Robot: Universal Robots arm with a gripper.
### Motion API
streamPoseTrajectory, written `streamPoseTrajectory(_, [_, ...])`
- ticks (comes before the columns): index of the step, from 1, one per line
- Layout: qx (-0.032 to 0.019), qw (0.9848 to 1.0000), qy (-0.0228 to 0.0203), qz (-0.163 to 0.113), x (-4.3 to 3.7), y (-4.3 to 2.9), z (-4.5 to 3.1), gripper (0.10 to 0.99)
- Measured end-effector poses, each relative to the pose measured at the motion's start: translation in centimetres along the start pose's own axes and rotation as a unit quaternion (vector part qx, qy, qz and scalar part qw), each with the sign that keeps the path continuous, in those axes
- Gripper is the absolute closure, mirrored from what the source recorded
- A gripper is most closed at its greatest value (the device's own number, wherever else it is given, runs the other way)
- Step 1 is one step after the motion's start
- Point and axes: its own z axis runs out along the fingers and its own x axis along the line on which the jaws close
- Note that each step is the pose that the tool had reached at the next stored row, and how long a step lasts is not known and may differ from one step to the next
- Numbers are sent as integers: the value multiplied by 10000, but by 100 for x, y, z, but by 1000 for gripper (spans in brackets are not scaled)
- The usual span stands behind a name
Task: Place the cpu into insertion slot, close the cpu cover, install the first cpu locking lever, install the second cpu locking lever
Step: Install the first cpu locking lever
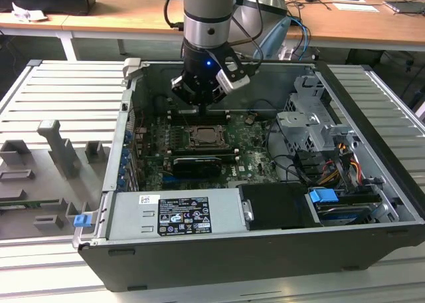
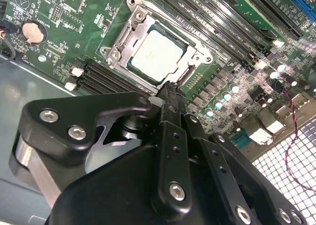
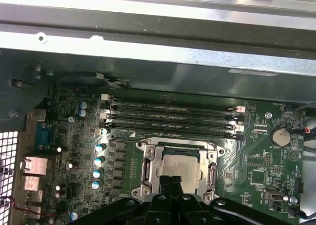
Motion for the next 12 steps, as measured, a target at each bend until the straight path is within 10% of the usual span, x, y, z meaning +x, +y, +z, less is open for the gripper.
streamPoseTrajectory(12, [0,10000,0,0,36,3,9,980])
